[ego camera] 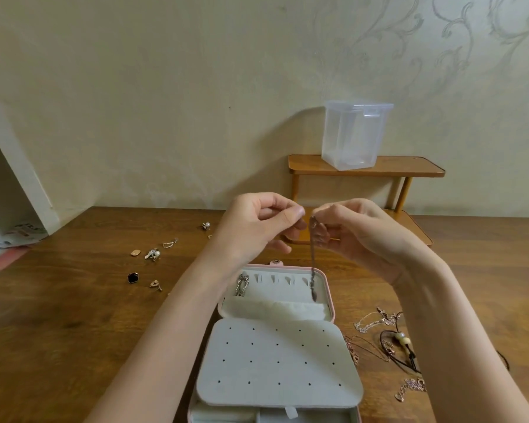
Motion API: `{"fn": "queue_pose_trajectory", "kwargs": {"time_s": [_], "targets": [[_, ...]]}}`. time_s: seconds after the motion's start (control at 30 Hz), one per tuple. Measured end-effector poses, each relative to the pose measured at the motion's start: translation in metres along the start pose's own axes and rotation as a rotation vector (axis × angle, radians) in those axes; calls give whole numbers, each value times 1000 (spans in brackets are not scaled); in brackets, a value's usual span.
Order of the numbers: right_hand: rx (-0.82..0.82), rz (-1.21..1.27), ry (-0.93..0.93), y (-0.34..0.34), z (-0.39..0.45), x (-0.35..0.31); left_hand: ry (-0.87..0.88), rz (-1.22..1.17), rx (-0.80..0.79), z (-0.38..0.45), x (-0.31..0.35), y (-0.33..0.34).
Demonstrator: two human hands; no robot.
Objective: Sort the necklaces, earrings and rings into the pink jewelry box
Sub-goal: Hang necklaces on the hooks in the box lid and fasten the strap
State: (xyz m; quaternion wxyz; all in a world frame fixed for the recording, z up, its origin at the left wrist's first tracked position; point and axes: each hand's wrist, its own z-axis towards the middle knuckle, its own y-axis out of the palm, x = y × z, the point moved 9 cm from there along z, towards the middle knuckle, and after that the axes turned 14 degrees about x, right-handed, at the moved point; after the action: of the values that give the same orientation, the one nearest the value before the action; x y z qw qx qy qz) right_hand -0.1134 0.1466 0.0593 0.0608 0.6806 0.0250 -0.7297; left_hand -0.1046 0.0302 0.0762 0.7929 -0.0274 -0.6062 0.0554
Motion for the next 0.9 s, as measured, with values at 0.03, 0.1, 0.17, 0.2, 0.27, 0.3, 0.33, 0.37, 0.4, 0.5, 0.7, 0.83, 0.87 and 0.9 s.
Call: {"fn": "queue_pose_trajectory", "kwargs": {"time_s": [0.03,0.1,0.17,0.2,0.27,0.3,0.33,0.37,0.4,0.5,0.7,0.83,0.87,0.9], "targets": [[3,-10,-8,1,1,1,25,18,5,0,2,1],[19,-34,-29,1,2,0,67,48,25,-1,4,0],[27,-49,-50,0,3,-1,100,59,40,0,6,-2],[24,-58,-52,-1,3,-1,115,67,33,1,7,-2],[4,-82,-29,-1,4,3,143,104,-19,0,8,0],[-21,-88,-5,0,4,6,155,128,-60,-1,8,3],[-53,-86,27,1,3,9,164,147,-105,-2,7,7],[-87,-76,55,2,2,11,164,153,-148,-4,6,11],[-118,-62,74,5,0,11,159,143,-186,-6,5,14],[-178,-38,79,8,-4,11,141,95,-256,-11,4,22],[-244,-16,47,10,-7,7,62,-80,-333,-17,5,31],[-177,-72,-37,3,-5,-1,46,-50,-331,-16,1,32],[-140,-86,-56,1,-4,-3,76,9,-303,-15,1,30],[-101,-95,-67,-1,-2,-4,113,70,-268,-13,3,27]]}}
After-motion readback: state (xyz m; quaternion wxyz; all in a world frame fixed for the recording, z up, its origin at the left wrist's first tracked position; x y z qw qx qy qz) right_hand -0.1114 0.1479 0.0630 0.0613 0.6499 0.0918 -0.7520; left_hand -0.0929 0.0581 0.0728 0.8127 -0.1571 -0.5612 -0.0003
